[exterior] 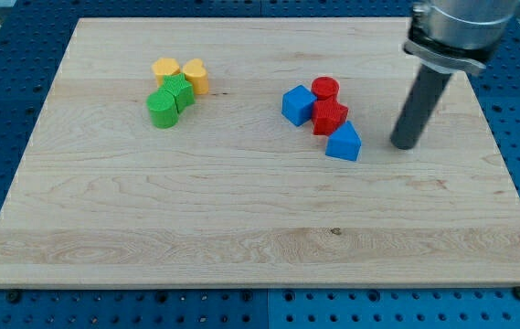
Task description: Nudge the blue triangle left a bit
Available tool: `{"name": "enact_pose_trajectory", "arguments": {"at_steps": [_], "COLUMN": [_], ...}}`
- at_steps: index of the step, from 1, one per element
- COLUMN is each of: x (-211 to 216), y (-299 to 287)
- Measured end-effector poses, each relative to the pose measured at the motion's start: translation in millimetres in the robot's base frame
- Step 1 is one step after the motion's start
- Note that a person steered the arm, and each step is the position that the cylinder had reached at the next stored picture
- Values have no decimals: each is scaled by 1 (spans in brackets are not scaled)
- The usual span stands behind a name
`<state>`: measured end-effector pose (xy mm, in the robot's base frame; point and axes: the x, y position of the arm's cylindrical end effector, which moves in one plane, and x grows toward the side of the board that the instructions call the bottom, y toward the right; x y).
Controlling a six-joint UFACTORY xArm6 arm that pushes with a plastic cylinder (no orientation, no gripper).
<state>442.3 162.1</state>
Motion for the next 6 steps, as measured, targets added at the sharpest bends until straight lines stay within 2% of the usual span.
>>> {"name": "enact_pose_trajectory", "arguments": {"at_steps": [1,2,3,4,6], "x": [-26,-26,-51,-50,1], "y": [-31,-30,-25,-28,-37]}}
